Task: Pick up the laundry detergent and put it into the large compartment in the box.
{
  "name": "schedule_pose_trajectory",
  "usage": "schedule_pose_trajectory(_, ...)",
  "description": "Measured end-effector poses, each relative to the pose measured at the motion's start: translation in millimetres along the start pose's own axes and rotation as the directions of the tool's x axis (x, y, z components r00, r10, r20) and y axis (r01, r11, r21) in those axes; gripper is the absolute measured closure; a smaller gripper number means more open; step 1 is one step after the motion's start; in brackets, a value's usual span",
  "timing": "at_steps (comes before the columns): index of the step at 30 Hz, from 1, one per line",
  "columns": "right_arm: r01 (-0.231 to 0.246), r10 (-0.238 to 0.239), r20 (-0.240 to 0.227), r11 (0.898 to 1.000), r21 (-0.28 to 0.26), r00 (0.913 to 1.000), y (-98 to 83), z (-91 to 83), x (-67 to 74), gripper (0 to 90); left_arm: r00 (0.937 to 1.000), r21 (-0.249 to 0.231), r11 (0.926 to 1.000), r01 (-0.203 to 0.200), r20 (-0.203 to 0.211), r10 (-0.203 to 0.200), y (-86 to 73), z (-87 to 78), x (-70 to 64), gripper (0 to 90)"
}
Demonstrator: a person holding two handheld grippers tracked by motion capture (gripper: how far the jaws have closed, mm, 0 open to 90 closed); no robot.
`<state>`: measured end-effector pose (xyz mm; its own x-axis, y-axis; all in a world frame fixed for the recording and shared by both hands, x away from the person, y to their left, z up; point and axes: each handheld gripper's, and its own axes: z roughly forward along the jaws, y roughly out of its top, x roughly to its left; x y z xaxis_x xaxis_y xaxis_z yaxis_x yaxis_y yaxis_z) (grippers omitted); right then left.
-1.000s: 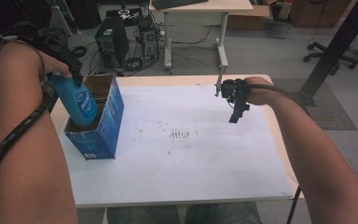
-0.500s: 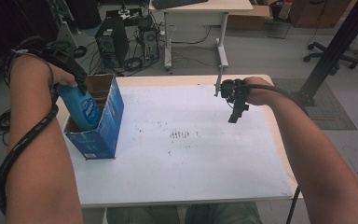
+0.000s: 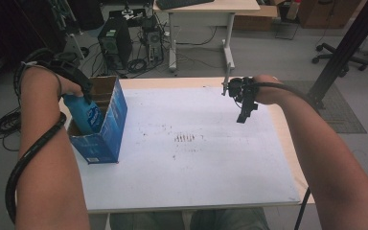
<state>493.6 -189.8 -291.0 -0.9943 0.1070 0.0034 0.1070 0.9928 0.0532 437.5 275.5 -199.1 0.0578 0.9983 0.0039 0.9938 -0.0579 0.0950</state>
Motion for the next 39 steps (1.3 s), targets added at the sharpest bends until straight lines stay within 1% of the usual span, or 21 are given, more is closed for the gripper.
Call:
schedule_pose_trajectory(7, 0.000, 0.000, 0.004, 1.000, 0.002, 1.0000, -1.3, -5.2, 0.1, 3.1, 1.0000, 0.009, 1.0000, -0.002, 0.001, 0.002, 0.5, 12.9, -1.0, 37.7)
schedule_pose_trajectory(11, 0.001, -0.001, 0.004, 1.000, 0.002, 1.0000, -1.6, -4.3, 0.5, 3.1, 1.0000, 0.014, 0.9999, 0.001, 0.002, -0.001, 0.5, 20.1, -0.8, 37.8)
schedule_pose_trajectory(15, 0.001, -0.001, 0.005, 1.000, 0.001, 1.0000, -1.4, -3.6, 0.5, 3.1, 1.0000, 0.023, 0.9997, -0.004, -0.008, 0.004, 1.2, 27.2, -4.0, 37.8)
schedule_pose_trajectory(22, -0.001, 0.001, 0.002, 1.000, 0.003, 1.0000, 0.5, -3.2, 1.5, 3.1, 0.9999, 0.024, 0.9996, -0.012, 0.009, 0.012, 3.3, 36.0, -7.2, 37.7)
schedule_pose_trajectory(24, 0.000, 0.000, 0.001, 1.000, 0.006, 1.0000, 0.6, -2.7, 1.4, 3.1, 0.9998, 0.027, 0.9995, -0.019, 0.006, 0.019, 3.2, 38.3, -7.3, 37.8)
schedule_pose_trajectory(29, -0.003, 0.003, 0.000, 1.000, 0.007, 1.0000, -0.5, -2.6, 0.6, 3.1, 0.9998, 0.032, 0.9993, -0.017, -0.003, 0.017, 2.9, 45.1, -6.9, 37.8)
schedule_pose_trajectory(39, 0.000, 0.000, 0.000, 1.000, 0.002, 1.0000, 0.7, -1.9, 1.8, 3.1, 0.9998, 0.048, 0.9986, -0.019, 0.001, 0.019, 2.1, 59.0, -10.7, 37.7)
